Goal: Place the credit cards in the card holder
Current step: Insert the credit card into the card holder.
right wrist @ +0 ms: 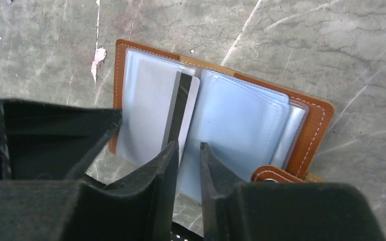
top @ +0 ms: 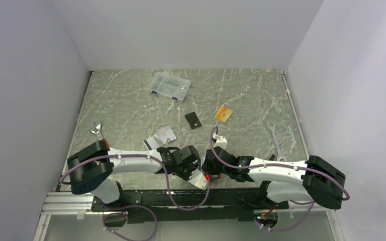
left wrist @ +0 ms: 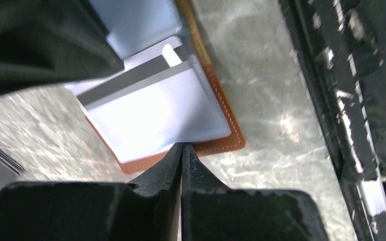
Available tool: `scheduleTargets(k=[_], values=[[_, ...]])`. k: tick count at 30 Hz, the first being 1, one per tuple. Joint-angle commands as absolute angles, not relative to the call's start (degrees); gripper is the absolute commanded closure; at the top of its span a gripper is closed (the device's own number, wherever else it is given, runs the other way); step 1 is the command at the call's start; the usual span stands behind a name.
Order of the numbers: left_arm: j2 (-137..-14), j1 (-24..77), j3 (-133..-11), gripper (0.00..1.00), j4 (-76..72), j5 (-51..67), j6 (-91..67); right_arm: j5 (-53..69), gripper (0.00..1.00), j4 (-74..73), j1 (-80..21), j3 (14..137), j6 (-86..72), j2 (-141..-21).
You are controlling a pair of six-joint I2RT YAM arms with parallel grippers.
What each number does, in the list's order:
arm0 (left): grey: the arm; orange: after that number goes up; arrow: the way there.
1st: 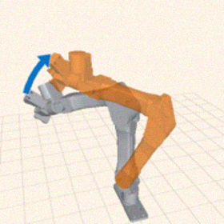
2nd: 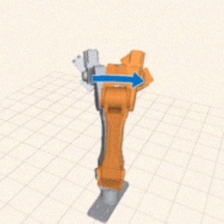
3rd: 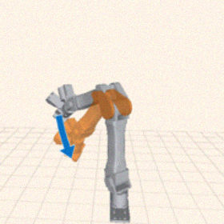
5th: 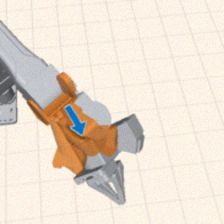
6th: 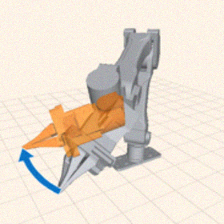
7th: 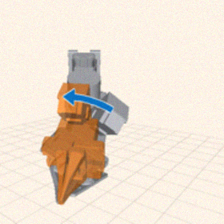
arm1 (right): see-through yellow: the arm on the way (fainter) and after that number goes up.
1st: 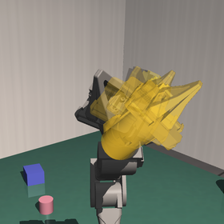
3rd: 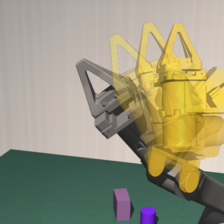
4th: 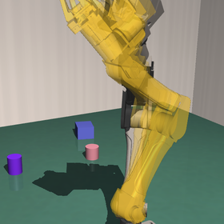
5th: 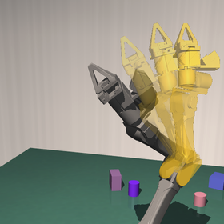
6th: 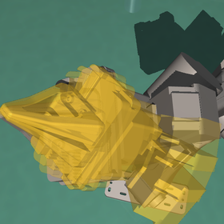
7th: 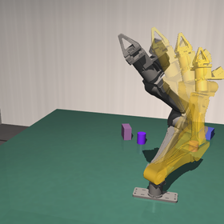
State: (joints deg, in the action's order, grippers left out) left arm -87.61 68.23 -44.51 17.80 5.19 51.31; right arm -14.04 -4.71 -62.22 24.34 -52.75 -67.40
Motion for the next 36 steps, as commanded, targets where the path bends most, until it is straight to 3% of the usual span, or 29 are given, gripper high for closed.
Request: scheduleTargets(k=[1, 5, 8, 10, 15, 27, 36], values=[[-87.0, 64.6, -47.4, 0.90, 28.8, 8.6, 49.3, -15.5, 0.71, -5.5, -62.6, 25.0, -53.6, -67.5], [-84.9, 62.3, -49.1, 0.81, 31.7, 11.3, 47.5, -15.8, 0.60, -6.5, -62.6, 25.7, -53.4, -66.7], [-83.6, 62.1, -48.8, 0.81, 31.0, 12.2, 46.4, -16.0, 0.59, -6.4, -62.6, 25.7, -53.6, -66.5], [-83.5, 62.1, -48.1, 0.82, 29.7, 12.4, 45.8, -15.7, 0.62, -5.9, -62.6, 25.7, -53.8, -66.9], [-84.1, 62.1, -48.7, 0.89, 27.5, 12.1, 44.3, -15.5, 0.80, -6.2, -62.8, 27.4, -52.4, -68.4], [-83.3, 60.4, -51.6, 0.94, 29.5, 12.6, 44.3, -15.5, 0.84, -8.0, -64.8, 32.3, -50.8, -75.3], [-86.2, 61.0, -45.1, 0.95, 21.3, 11.7, 46.7, -15.1, 0.87, -6.8, -64.8, 31.6, -51.7, -75.2]])
